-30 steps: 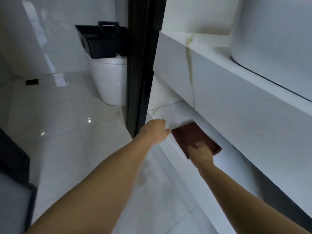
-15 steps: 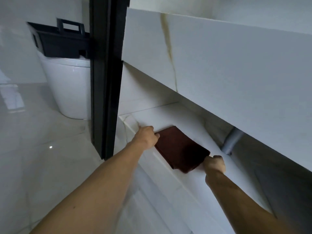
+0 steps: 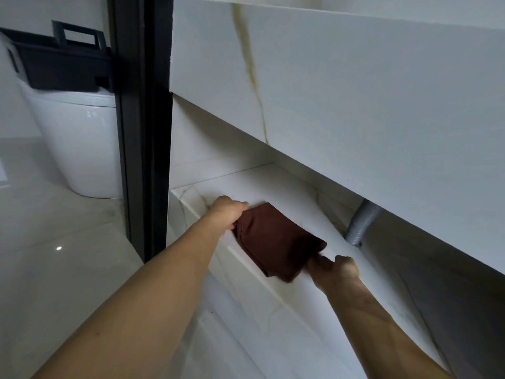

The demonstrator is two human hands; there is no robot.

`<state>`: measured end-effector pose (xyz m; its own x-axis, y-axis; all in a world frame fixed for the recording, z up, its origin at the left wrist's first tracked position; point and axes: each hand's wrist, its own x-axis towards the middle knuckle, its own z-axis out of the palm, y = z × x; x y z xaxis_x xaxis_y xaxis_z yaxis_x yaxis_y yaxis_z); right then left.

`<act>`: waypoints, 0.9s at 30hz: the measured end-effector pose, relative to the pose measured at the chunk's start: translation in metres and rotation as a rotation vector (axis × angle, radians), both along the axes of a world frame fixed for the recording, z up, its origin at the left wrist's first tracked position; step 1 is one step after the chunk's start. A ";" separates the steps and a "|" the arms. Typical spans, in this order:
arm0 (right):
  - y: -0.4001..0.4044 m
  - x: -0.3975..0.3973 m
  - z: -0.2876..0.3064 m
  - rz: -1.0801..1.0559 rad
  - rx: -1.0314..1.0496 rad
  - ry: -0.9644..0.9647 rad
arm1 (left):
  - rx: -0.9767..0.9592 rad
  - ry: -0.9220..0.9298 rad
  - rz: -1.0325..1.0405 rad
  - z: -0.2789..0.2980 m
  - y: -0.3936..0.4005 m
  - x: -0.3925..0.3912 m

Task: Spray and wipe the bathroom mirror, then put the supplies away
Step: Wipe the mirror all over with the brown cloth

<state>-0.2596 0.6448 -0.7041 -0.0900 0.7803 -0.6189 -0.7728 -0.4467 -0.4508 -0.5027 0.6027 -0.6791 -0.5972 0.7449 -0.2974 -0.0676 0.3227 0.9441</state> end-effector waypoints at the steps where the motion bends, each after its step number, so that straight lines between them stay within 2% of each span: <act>1: 0.000 0.001 0.003 0.025 0.006 0.122 | 0.016 -0.065 0.003 0.001 0.001 0.002; 4: -0.002 0.005 0.012 0.052 -0.141 0.052 | 0.012 -0.158 -0.027 0.002 0.003 0.009; 7: -0.005 0.005 0.011 0.161 -0.066 -0.083 | -0.026 -0.092 -0.053 -0.003 0.006 0.008; 8: -0.006 0.003 0.013 0.205 -0.046 -0.147 | -0.043 -0.026 -0.070 -0.003 0.006 0.009; 12: -0.005 -0.007 0.018 0.308 0.103 -0.466 | -0.204 0.423 -0.102 0.000 0.006 0.018; 15: 0.000 -0.013 0.020 0.374 0.174 -0.646 | -0.194 0.517 -0.129 0.003 0.005 0.019; 18: 0.005 -0.018 0.026 0.459 0.193 -0.811 | -0.140 0.542 -0.152 0.006 0.000 0.015; 21: 0.008 -0.025 0.033 0.559 0.184 -0.891 | -0.081 0.504 -0.146 0.008 -0.008 0.011; 24: 0.010 -0.031 0.034 0.615 0.166 -0.920 | -0.039 0.471 -0.144 0.008 -0.018 0.006; 27: 0.003 -0.038 0.035 0.604 0.199 -0.838 | 0.006 0.392 -0.138 0.009 -0.034 0.000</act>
<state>-0.2972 0.6475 -0.6694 -0.0997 0.8430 -0.5286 0.1469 -0.5130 -0.8457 -0.5028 0.5687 -0.6697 -0.5589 0.8269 -0.0626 0.3404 0.2977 0.8919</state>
